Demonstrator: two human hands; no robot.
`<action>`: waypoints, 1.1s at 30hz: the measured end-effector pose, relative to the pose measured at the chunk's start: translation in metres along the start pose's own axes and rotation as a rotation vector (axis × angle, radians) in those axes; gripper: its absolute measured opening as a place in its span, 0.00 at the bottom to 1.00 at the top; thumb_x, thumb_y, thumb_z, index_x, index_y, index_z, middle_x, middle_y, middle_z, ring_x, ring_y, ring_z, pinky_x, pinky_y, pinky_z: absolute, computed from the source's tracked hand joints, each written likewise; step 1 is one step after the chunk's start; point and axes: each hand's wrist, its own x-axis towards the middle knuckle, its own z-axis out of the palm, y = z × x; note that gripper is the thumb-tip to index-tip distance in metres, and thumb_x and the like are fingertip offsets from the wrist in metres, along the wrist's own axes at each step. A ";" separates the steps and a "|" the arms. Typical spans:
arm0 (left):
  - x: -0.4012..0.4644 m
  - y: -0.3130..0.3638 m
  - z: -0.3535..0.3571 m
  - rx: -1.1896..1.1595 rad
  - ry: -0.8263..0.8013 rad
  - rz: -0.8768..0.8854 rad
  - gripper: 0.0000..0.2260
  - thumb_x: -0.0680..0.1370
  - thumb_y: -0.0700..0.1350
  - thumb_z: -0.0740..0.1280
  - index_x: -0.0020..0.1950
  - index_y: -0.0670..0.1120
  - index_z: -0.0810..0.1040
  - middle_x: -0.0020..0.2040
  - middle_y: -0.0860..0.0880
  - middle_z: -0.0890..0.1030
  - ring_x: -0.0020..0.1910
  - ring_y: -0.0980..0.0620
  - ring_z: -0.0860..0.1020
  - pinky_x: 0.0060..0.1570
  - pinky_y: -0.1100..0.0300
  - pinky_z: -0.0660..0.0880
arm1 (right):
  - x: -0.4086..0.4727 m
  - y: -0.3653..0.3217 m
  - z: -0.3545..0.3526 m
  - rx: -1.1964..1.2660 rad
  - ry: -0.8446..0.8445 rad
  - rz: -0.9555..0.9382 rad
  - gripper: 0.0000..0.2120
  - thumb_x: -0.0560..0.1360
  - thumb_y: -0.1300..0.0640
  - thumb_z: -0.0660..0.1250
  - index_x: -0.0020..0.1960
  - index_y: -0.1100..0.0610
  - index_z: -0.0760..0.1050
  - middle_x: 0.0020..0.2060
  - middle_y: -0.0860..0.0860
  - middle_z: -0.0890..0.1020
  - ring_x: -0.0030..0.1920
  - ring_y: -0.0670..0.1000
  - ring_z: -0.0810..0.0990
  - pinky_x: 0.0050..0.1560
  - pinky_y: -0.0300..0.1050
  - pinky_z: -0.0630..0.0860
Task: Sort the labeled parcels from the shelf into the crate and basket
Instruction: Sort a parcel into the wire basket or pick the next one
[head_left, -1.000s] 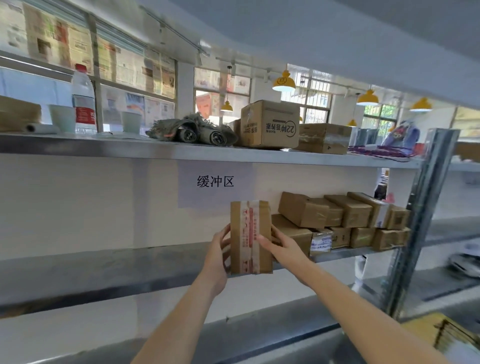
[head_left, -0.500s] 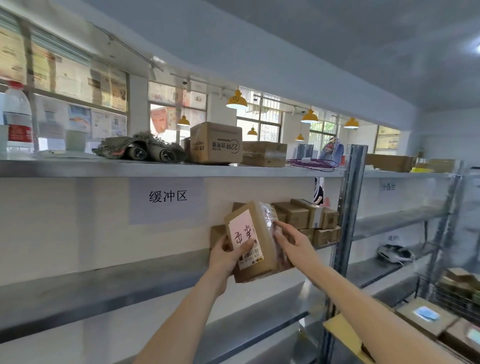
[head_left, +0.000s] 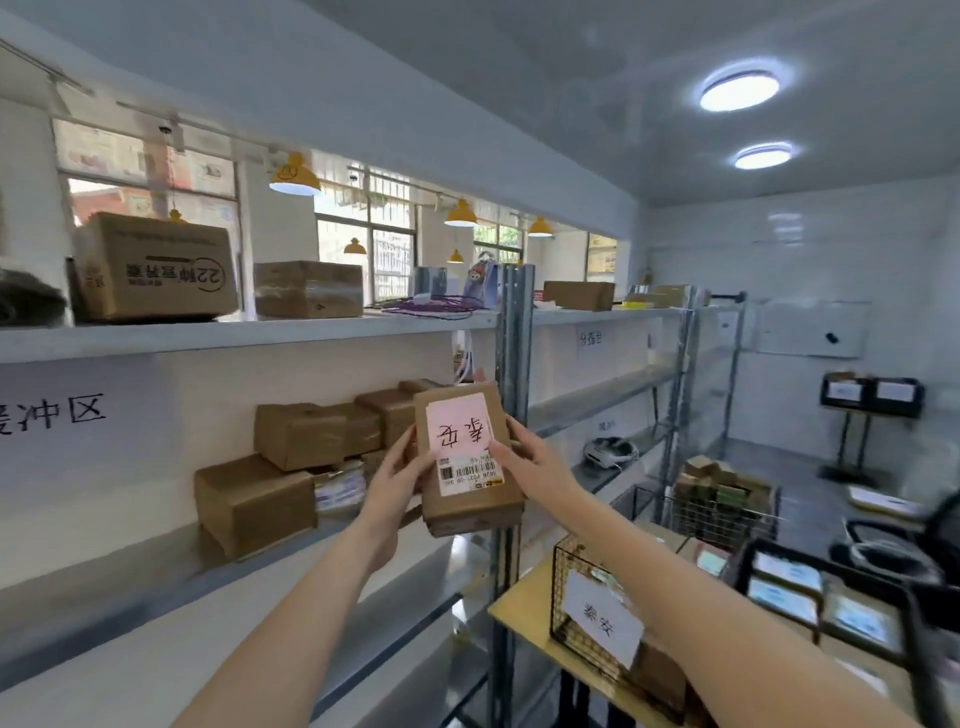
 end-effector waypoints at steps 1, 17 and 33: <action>0.005 -0.005 0.020 0.013 -0.022 0.009 0.29 0.77 0.52 0.72 0.75 0.63 0.65 0.62 0.49 0.81 0.57 0.49 0.80 0.51 0.49 0.78 | -0.003 0.009 -0.018 0.015 0.012 0.008 0.28 0.82 0.49 0.64 0.79 0.44 0.60 0.61 0.49 0.81 0.55 0.46 0.82 0.55 0.46 0.81; 0.092 -0.109 0.271 0.074 -0.315 -0.070 0.24 0.78 0.55 0.71 0.71 0.63 0.67 0.58 0.47 0.82 0.49 0.48 0.84 0.38 0.56 0.81 | -0.003 0.156 -0.241 0.017 0.281 0.226 0.27 0.82 0.50 0.66 0.78 0.44 0.62 0.59 0.47 0.82 0.55 0.47 0.83 0.49 0.43 0.82; 0.353 -0.215 0.357 0.112 -0.400 -0.221 0.25 0.79 0.52 0.71 0.74 0.57 0.68 0.55 0.47 0.82 0.47 0.47 0.84 0.34 0.58 0.78 | 0.165 0.314 -0.335 -0.303 0.417 0.457 0.32 0.81 0.42 0.64 0.80 0.50 0.60 0.72 0.50 0.72 0.71 0.50 0.71 0.69 0.47 0.69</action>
